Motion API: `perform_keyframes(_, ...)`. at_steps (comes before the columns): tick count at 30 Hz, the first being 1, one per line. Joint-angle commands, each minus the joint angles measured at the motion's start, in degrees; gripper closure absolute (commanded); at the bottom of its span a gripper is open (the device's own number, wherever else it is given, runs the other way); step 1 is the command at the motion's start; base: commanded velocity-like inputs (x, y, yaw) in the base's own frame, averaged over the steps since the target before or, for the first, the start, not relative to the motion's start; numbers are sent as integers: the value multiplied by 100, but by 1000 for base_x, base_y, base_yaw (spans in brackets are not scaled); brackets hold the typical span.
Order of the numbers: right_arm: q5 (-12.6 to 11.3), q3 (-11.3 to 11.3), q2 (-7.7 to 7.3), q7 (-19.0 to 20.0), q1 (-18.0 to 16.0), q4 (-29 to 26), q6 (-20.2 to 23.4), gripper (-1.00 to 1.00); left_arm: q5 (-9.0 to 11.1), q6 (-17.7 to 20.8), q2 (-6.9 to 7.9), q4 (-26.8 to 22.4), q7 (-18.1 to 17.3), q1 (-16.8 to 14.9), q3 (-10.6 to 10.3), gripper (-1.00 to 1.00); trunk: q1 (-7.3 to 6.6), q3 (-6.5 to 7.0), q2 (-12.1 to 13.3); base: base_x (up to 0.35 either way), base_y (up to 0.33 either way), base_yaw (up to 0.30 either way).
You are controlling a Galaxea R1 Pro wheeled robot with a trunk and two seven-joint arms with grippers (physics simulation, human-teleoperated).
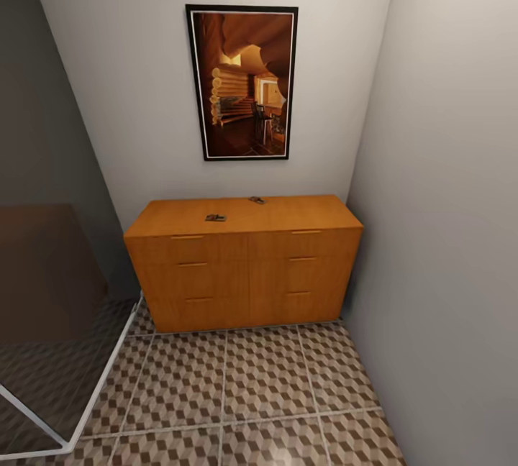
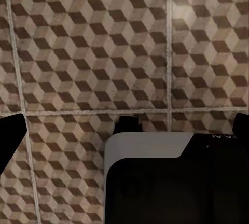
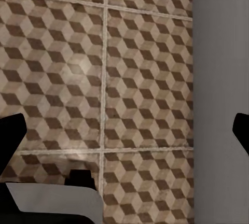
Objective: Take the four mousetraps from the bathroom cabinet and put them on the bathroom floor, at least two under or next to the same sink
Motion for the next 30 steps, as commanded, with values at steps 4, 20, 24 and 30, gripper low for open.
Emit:
perform_keyframes(4,-52,50,3,-9,-6,16,-18,-100,47,-22,-5,19,4,-7,-48,-100,2,-7,-5,107,0,0)
perform_keyframes(20,-41,42,34,-9,-6,-2,-36,-100,47,-22,11,19,12,-5,-45,-100,2,-7,-5,13,0,0)
perform_keyframes(24,-50,40,38,-9,-6,-4,-32,-100,47,-27,17,19,13,-8,-46,-100,2,-7,-5,67,0,0)
perform_keyframes(30,-74,34,58,9,-6,-5,-39,-100,47,-23,51,19,13,-6,-45,-100,2,-7,-5,274,40,0)
